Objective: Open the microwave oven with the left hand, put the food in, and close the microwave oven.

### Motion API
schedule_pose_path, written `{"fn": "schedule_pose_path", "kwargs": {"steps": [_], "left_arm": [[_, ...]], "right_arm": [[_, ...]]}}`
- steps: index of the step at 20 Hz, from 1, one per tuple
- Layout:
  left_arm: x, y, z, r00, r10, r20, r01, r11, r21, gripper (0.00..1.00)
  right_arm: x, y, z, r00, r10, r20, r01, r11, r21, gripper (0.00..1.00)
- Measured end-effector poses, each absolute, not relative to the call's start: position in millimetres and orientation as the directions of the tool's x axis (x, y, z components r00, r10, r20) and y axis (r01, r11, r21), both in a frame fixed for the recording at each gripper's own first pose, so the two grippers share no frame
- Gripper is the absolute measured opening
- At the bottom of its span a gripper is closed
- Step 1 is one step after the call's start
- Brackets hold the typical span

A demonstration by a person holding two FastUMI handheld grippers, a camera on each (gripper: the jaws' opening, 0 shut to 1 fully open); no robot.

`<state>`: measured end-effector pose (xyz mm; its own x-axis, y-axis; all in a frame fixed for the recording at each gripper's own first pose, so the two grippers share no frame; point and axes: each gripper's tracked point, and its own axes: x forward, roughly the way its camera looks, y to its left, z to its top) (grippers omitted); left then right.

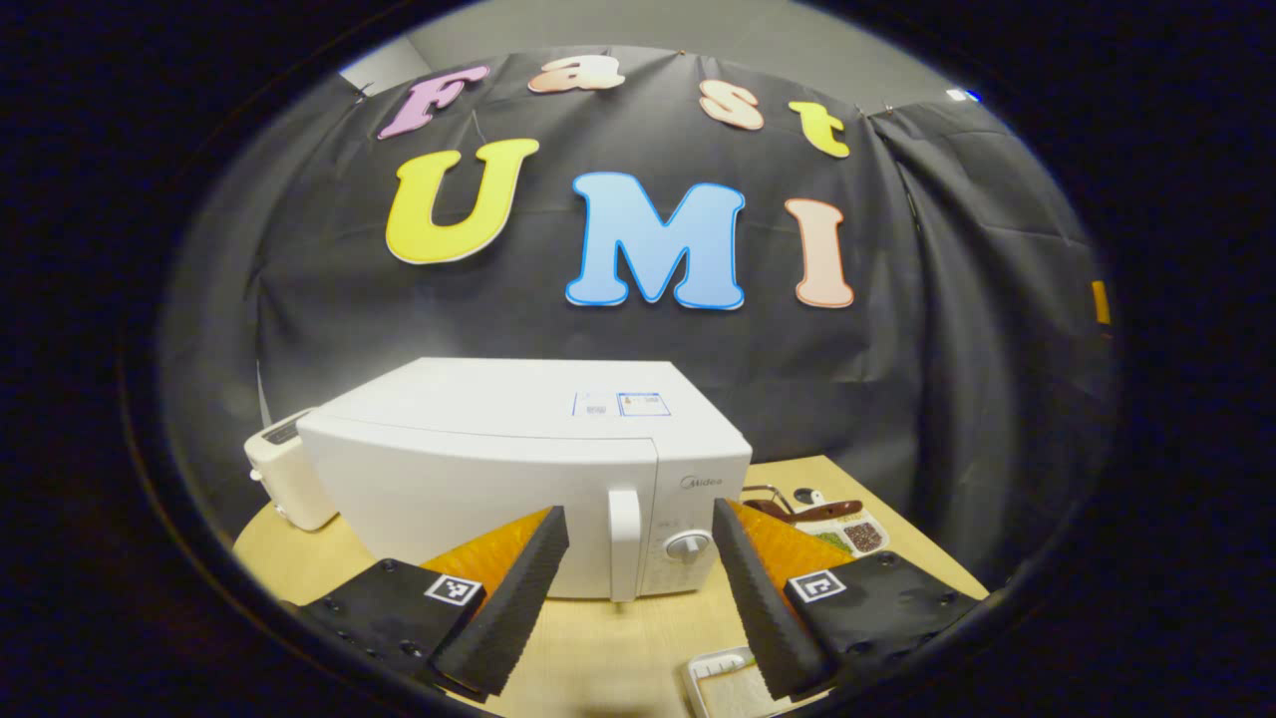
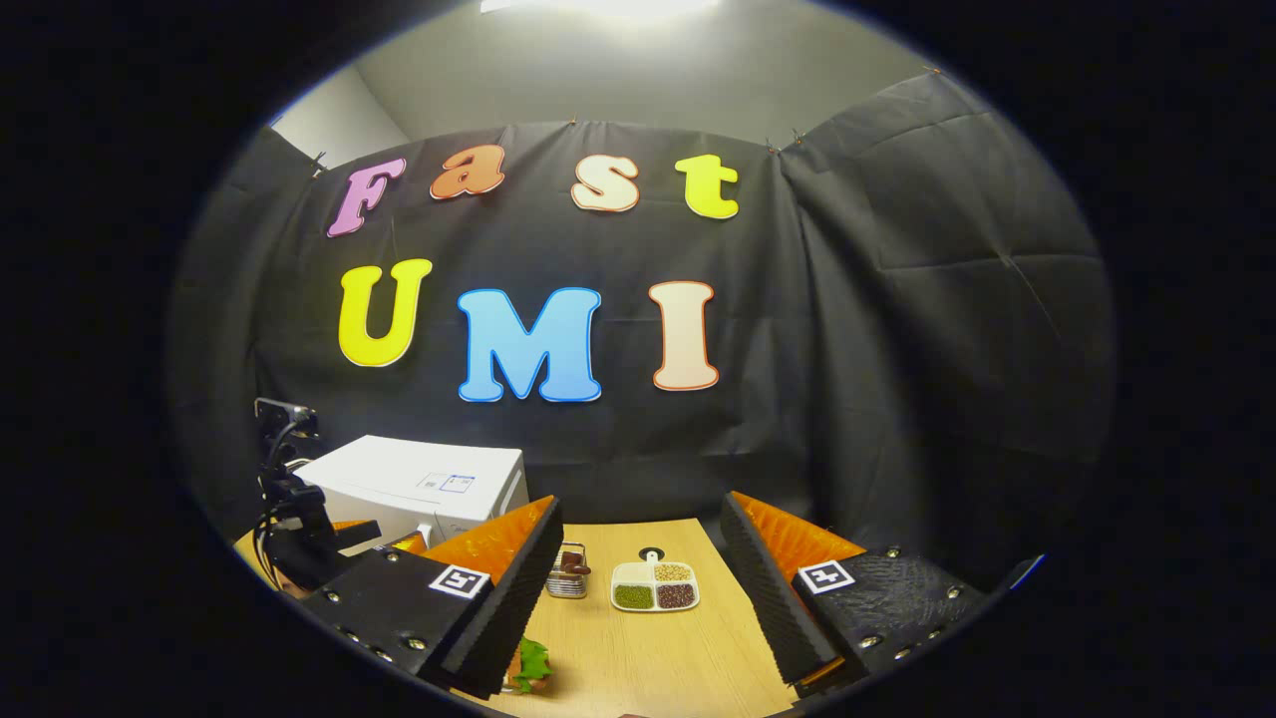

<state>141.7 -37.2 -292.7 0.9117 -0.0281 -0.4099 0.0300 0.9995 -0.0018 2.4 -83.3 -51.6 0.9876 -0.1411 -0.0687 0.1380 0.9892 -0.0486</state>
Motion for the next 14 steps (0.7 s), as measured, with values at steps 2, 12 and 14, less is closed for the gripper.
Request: {"fn": "schedule_pose_path", "kwargs": {"steps": [2, 12, 14], "left_arm": [[156, -33, -322, 0.885, -0.024, -0.466, 0.026, 1.0, -0.004, 0.96], [176, -29, -382, 0.813, -0.024, -0.582, 0.046, 0.999, 0.023, 0.34], [173, -27, -382, 0.805, -0.034, -0.593, 0.066, 0.997, 0.031, 0.24]], "right_arm": [[3, -88, -55, 0.984, -0.156, -0.082, 0.152, 0.987, -0.051, 0.97], [0, -99, -67, 0.97, -0.204, -0.131, 0.193, 0.977, -0.094, 0.96], [-1, -96, -67, 0.971, -0.199, -0.131, 0.188, 0.978, -0.091, 0.96]]}}
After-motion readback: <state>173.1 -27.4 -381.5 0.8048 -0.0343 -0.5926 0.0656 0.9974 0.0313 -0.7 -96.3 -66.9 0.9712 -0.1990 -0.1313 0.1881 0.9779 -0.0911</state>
